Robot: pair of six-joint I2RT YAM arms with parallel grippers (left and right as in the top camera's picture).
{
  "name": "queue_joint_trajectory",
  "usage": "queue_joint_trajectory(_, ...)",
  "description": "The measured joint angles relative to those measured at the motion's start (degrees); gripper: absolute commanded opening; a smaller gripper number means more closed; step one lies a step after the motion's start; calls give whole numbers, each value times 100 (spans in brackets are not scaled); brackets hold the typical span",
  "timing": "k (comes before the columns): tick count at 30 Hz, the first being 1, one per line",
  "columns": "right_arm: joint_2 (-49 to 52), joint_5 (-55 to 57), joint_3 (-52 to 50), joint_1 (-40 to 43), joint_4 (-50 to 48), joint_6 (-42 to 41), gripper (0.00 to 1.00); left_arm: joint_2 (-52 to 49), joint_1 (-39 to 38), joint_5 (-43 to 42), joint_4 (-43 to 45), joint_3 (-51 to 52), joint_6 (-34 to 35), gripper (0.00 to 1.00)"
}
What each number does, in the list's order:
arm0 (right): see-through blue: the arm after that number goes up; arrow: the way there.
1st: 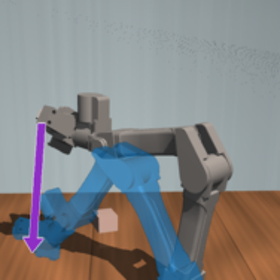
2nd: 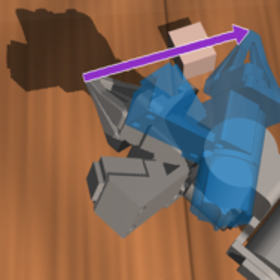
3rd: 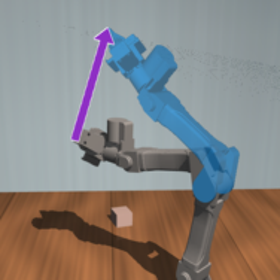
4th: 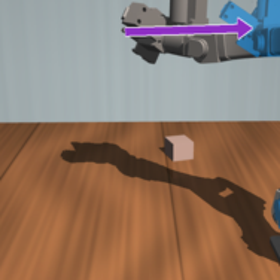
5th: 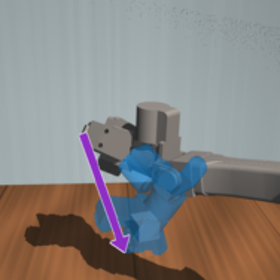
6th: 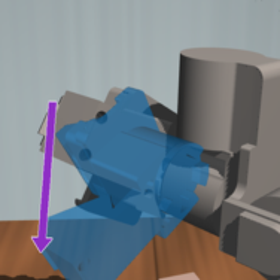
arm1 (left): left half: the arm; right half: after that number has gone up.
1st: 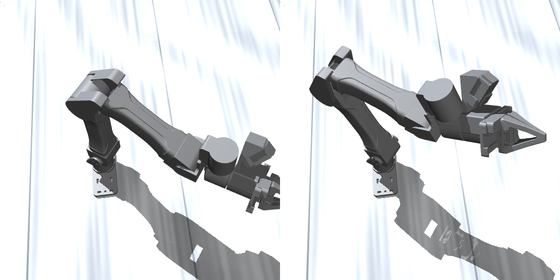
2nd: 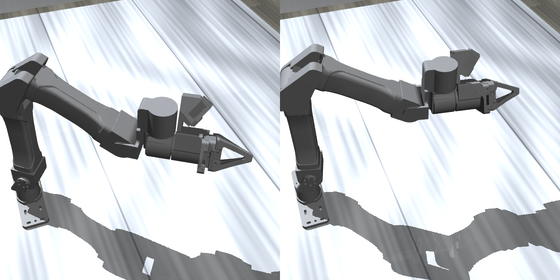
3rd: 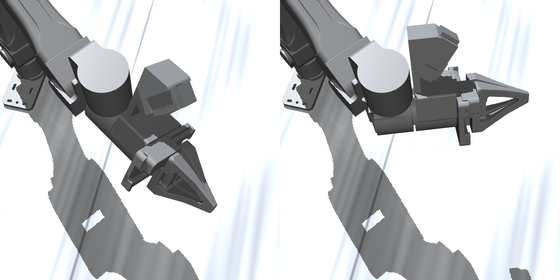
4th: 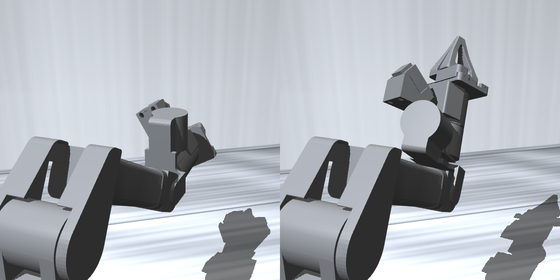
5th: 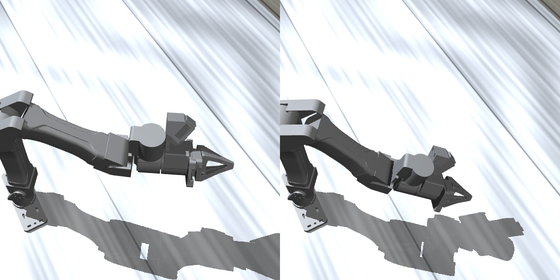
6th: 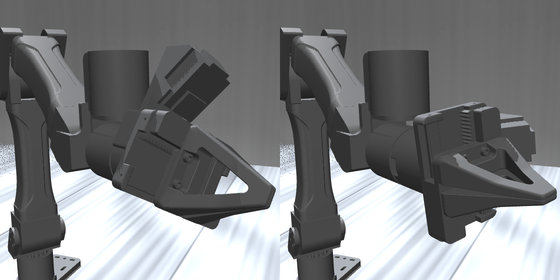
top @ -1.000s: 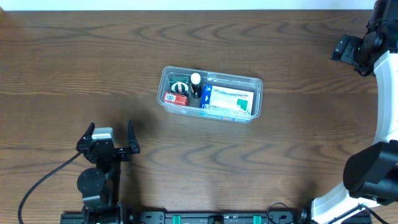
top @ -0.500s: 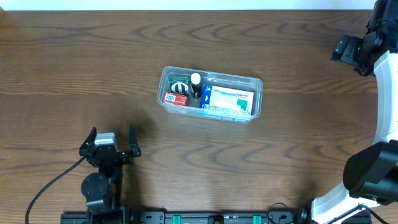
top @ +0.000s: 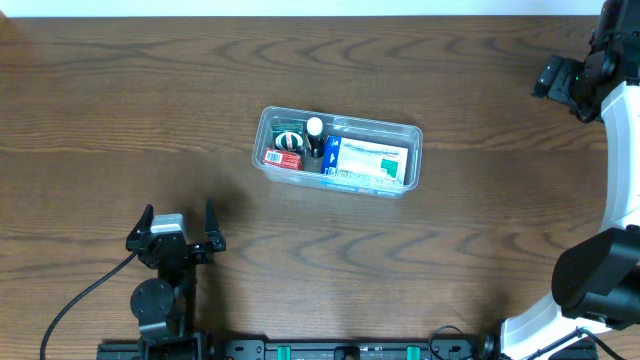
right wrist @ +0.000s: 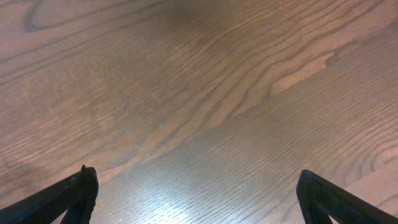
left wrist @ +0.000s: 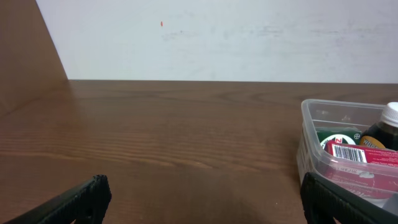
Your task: Pack container
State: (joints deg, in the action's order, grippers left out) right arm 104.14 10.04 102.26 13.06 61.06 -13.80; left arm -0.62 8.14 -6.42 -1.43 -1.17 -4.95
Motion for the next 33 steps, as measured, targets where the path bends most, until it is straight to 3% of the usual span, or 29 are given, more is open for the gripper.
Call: queue_joint_trajectory(33, -37, 210, 0, -72, 2, 131, 99, 0, 0, 2, -2, 0, 0, 98)
